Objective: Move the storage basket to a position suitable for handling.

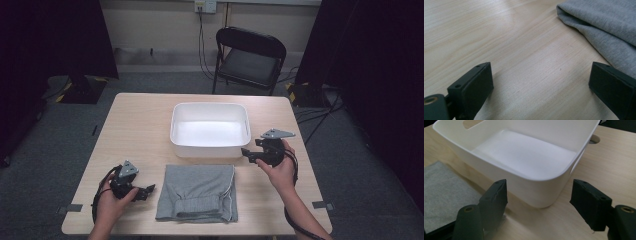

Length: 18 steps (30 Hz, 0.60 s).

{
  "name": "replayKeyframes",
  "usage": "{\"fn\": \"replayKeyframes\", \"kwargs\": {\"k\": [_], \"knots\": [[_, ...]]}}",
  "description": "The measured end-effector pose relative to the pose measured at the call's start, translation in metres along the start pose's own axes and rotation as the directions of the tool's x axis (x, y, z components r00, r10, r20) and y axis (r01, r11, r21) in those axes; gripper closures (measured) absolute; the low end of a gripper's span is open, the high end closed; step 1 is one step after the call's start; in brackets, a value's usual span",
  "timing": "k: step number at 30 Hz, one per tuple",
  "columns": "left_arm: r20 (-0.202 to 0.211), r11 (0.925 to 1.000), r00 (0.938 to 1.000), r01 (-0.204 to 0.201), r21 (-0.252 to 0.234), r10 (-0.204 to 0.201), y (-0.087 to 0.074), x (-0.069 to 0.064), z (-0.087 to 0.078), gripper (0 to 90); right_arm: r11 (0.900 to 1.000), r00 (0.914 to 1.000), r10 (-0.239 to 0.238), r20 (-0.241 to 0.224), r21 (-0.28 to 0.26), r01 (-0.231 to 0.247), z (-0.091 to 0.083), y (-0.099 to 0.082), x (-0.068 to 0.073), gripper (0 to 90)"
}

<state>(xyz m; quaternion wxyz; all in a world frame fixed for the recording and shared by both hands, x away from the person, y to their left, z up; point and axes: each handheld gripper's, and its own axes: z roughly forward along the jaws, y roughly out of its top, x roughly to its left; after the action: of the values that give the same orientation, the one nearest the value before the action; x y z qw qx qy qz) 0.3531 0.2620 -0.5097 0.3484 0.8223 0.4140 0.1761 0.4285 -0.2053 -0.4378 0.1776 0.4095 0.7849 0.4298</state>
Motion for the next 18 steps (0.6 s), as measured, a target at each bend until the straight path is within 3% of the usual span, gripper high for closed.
{"fn": "replayKeyframes", "kwargs": {"k": [12,18], "knots": [[0.0,1.0,1.0,0.002,0.003,-0.002,0.0,0.0,0.0,4.2,0.9989,0.9982,-0.032,-0.051,0.031,0.034,0.008,-0.024,0.017,29.3],[-0.005,0.9999,0.9999,0.014,0.008,-0.013,0.001,0.0,0.002,1.0,0.9992,0.9958,-0.025,-0.089,0.03,0.028,0.005,-0.036,0.024,29.0]]}}
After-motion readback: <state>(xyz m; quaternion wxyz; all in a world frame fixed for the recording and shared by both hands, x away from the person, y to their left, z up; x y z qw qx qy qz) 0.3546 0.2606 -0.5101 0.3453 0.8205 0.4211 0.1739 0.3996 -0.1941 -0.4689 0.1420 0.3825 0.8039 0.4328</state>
